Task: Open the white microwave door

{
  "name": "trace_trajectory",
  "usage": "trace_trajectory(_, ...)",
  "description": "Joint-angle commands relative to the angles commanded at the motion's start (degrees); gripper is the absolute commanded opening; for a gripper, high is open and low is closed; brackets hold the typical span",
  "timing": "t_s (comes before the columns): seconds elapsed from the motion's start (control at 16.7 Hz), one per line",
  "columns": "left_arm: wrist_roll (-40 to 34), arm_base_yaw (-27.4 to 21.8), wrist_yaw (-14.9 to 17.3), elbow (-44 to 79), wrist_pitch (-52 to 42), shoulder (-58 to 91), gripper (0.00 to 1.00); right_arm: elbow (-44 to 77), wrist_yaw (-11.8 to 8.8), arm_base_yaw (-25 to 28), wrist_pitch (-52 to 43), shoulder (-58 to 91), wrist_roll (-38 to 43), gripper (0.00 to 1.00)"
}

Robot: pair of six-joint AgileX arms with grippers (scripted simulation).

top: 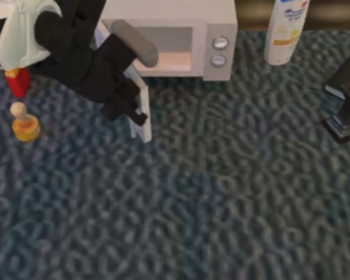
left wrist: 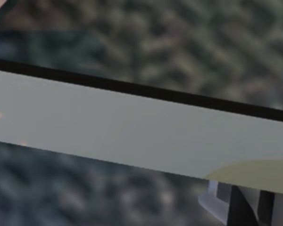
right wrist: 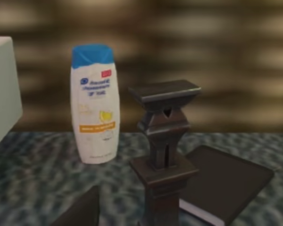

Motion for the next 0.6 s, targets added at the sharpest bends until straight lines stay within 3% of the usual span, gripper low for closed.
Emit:
trace_trajectory(0.42,0.1,-0.1,0.3,-0.2,-0.1,0.2,0.0,0.0,0.0,0.0,0.0,0.0,0.0,1.0)
trace_trajectory(0.6,3.5,1.2,1.7,-0.2,-1.0,-0.2,0.0,0.0,0.0,0.0,0.0,0.0,0.0,1.0)
